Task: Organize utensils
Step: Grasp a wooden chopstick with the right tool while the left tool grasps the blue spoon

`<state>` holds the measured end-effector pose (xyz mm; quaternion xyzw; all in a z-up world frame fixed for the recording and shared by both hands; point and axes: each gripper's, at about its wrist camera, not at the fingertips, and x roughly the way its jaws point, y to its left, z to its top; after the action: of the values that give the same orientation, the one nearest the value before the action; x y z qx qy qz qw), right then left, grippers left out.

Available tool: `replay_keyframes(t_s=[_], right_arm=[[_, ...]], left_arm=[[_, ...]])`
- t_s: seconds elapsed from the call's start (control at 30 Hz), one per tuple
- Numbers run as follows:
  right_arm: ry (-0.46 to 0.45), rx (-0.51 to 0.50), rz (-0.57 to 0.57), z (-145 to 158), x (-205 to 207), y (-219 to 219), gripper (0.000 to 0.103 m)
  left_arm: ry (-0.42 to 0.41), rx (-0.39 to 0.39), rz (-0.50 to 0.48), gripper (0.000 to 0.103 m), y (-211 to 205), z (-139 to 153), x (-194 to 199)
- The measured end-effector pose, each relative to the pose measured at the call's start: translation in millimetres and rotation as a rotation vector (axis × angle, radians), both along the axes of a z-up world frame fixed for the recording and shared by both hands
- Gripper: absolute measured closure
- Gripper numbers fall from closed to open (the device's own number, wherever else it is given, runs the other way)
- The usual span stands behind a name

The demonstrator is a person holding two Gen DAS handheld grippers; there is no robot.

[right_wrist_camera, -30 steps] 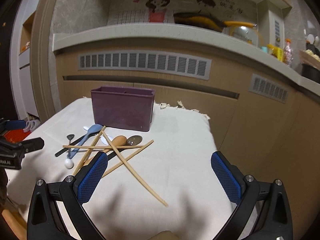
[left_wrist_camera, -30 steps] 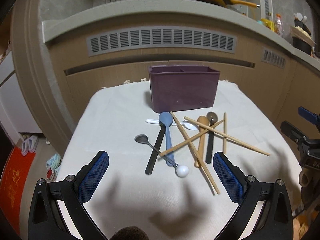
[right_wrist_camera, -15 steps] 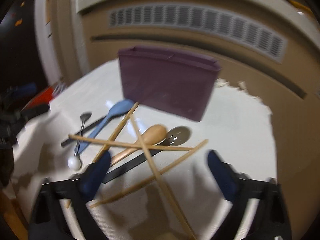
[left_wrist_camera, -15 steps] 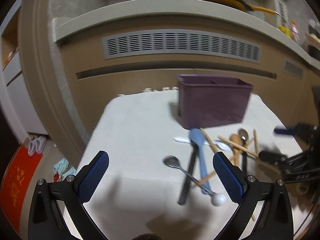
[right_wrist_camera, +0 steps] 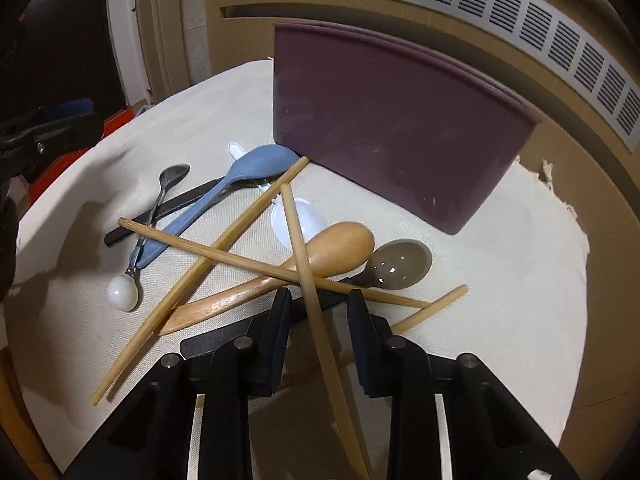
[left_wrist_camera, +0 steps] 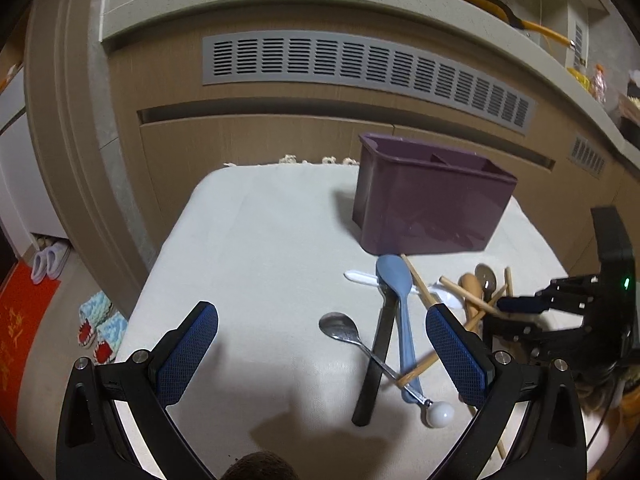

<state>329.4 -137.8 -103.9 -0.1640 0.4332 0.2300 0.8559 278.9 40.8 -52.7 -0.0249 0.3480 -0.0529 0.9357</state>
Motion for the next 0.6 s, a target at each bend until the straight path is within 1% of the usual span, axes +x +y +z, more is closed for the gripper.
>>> replay_keyframes(t_s=[0.03,0.1,0.13,0.17,0.2,0.3,0.33,0.4,0.43,0.47,0.5,0.53,0.57,0.6], right_arm=[[0.02,0.018,-0.006,0,1,-3,0.077],[0.059,0.051,-0.015,2,0,-10,0.092],[0.07,0.058,-0.022,3,-1,-13,0.093],[0.071,0.057,-0.031,4,-3,-15,0.096],[0.068,0.065,-0.036,6,-6,-17,0.096],[0.053,0.122,-0.054,20,-15,-27,0.096],[0.044,0.144,-0.06,26,-17,-30,0.096],[0.012,0.197,-0.075,40,-22,-38,0.096],[-0.002,0.216,-0.079,45,-24,-41,0.096],[-0.013,0.229,-0.081,49,-26,-42,0.096],[-0.023,0.239,-0.085,51,-28,-43,0.096],[-0.031,0.248,-0.09,53,-30,-45,0.096],[-0.037,0.252,-0.095,54,-32,-46,0.096],[-0.043,0.251,-0.098,53,-34,-46,0.096]], left_arm=[[0.015,0.006,-0.009,0.0,-2,-2,1],[0.024,0.019,-0.006,0.0,-4,-5,2],[0.016,0.043,0.005,0.0,-7,-5,3],[0.015,0.06,0.008,0.0,-9,-5,4],[0.019,0.071,0.008,0.0,-11,-5,5],[0.044,0.069,-0.025,0.0,-18,-7,16],[0.072,0.069,-0.043,0.0,-22,-10,23],[0.129,0.047,-0.081,0.001,-28,-14,36],[0.15,0.032,-0.105,0.006,-33,-15,43],[0.152,0.032,-0.12,0.011,-36,-16,47],[0.156,0.051,-0.135,0.022,-42,-17,54],[0.164,0.068,-0.152,0.03,-48,-18,59],[0.173,0.068,-0.172,0.034,-52,-20,64],[0.185,0.061,-0.194,0.04,-56,-22,69]])
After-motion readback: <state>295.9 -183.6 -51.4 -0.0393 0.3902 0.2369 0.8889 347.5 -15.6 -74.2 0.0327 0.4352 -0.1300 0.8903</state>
